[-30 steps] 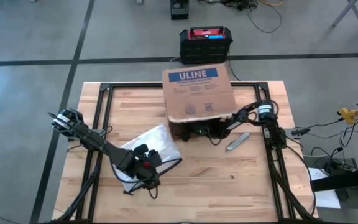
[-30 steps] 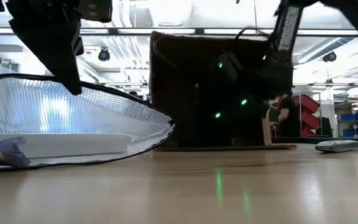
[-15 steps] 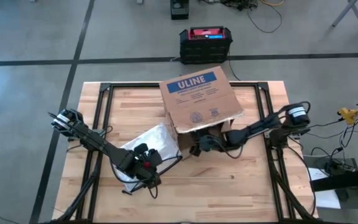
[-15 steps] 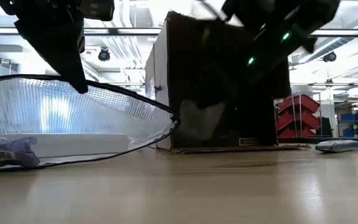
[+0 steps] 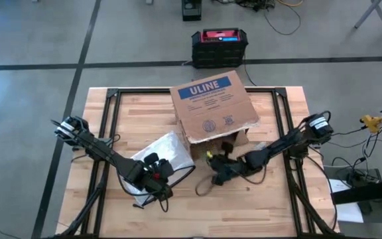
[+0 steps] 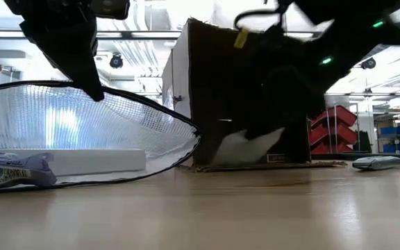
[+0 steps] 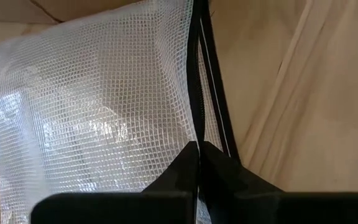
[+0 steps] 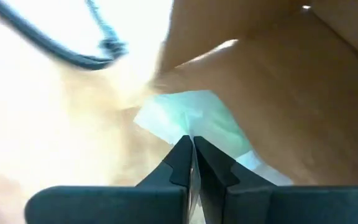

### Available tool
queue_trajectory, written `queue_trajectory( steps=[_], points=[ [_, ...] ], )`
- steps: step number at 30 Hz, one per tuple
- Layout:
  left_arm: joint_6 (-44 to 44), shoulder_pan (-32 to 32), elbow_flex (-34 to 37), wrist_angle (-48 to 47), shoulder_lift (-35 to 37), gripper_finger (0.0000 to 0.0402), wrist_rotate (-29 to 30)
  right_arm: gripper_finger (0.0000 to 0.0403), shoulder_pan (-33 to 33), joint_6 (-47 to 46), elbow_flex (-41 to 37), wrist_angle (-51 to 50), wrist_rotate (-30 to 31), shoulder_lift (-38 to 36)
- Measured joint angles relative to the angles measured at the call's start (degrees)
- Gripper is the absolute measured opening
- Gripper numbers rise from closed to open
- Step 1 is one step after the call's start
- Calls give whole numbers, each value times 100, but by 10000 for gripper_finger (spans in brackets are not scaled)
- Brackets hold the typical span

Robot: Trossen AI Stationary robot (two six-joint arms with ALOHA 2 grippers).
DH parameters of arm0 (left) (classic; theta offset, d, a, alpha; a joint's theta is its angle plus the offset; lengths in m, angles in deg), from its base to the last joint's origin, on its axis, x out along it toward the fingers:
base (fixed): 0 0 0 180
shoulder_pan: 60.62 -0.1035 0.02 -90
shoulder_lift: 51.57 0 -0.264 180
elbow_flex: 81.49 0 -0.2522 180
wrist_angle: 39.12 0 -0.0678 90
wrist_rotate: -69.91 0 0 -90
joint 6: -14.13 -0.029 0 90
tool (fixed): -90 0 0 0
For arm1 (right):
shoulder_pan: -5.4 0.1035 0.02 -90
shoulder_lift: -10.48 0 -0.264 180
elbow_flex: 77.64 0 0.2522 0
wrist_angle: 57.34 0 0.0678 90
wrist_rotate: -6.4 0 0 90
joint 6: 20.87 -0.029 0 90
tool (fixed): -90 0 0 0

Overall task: Unpack boxes
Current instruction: Put the green earphones into the white zip bag

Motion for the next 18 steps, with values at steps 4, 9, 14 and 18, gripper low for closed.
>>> queue_trajectory(
  steps=[4, 9, 14, 18],
  points=[
    [-20, 0, 0, 1, 0, 0, 158, 0, 564, -173, 52, 1, 206, -247],
    [140, -2, 7, 70, 0, 0, 423, 0, 1044, -139, 285, 49, 244, -633],
    [348, -71, 7, 645, 0, 0, 841, 0, 1175, 336, 707, 235, 272, -576],
    [304, -162, 7, 1267, 0, 0, 796, 0, 1116, 1006, 993, 722, 181, -155]
  ],
)
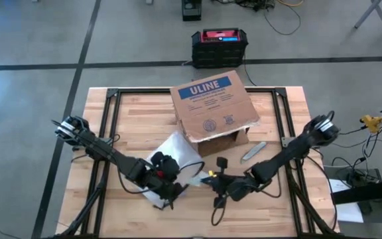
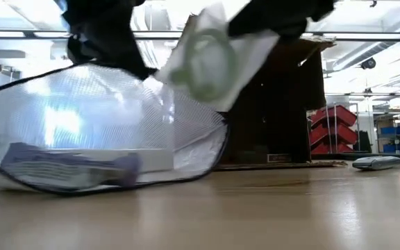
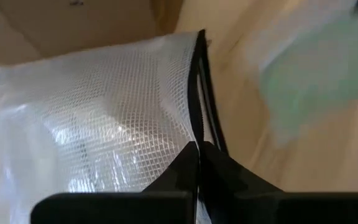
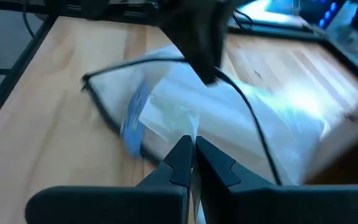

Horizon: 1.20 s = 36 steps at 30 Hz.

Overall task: Unpack boxes
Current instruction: Put the green earphones into the white zip bag, then adjust the purple chocolate bar into the white zip bag

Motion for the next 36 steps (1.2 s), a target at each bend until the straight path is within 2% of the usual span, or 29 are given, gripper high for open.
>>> queue_trajectory(
  steps=[6, 11, 14, 17, 23, 31, 36],
  points=[
    [-52, 9, -190, 27, 17, 0, -734, 0, -270, 602, 369, 745, 50, 976],
    [-363, 22, -404, 30, 31, 0, -824, 0, -554, 1212, 849, 1935, 112, 2140],
    [-471, 18, -435, 20, 33, 0, -822, 0, -645, 1348, 1319, 1769, 275, 2701],
    [-483, 16, -432, -90, 37, 0, -820, 0, -671, 1062, 1672, 1259, 336, 3041],
    [-457, 18, -407, -265, 31, 0, -818, 17, -667, 483, 1947, 266, 315, 3161],
    [-393, 18, -309, -267, 27, 0, -805, 113, -669, 245, 1926, -208, -32, 2470],
    [-406, 16, -302, -303, 24, 0, -805, 159, -661, 54, 1918, -565, -736, 2179]
  ],
)
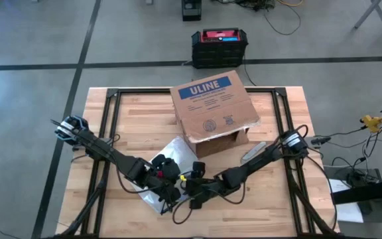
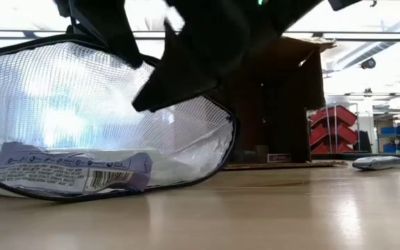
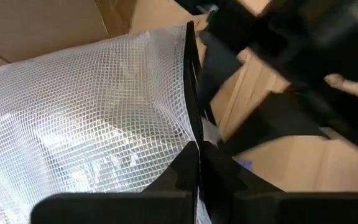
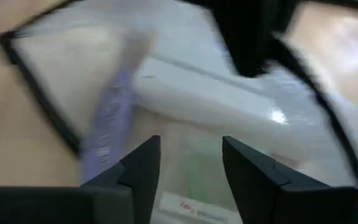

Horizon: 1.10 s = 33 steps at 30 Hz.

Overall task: Unpack boxes
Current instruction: Adjust the purple chocolate bar into the white zip bag

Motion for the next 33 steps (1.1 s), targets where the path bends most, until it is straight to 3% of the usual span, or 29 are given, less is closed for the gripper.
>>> queue_trajectory(
  steps=[5, 9, 14, 17, 22, 24, 33],
  points=[
    [-206, -57, 0, -53, 7, 0, 181, 165, 8, -22, -33, 421, -1455, 151],
    [-223, -151, 4, -152, 47, 0, 296, 127, 42, -127, 10, 1014, -1689, 562],
    [-644, -135, 11, -132, 52, 0, 288, 43, 43, -116, 117, 1075, -1773, 945],
    [-1132, -46, 11, 55, -3, 0, 174, 7, -4, -101, 131, 1061, -1273, 1006],
    [-1506, 39, 22, 280, -35, 0, -317, 5, -33, 175, 129, 895, 434, 968],
    [-1539, 56, 22, 277, -35, 0, -325, 2, -5, 297, 129, 848, 844, 944],
    [-1455, 76, 98, 278, -83, 0, -317, 0, 142, 4, 125, 426, 718, 843]
  ],
)
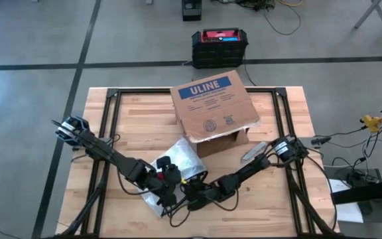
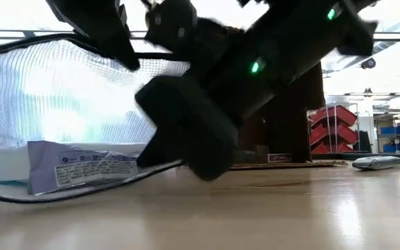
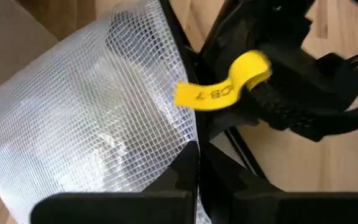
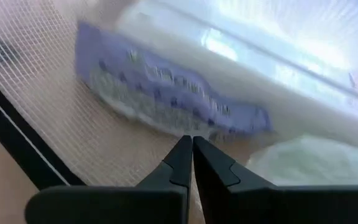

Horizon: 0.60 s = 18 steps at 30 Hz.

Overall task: Unpack boxes
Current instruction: Adjust the purple chocolate bar into the white zip bag

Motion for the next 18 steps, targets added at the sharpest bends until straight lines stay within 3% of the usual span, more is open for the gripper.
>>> queue_trajectory(
  steps=[5, 14, 18],
  points=[
    [261, -3, 117, 83, -86, 0, 64, 0, 309, 7, 0, -347, -11, -555],
    [43, -4, 169, 931, -114, 0, 262, 0, 532, -534, 0, -2286, -229, -1491],
    [-246, 7, 184, 1332, -126, 0, 276, 0, 410, -794, -85, -1973, -495, -1345]
  ],
)
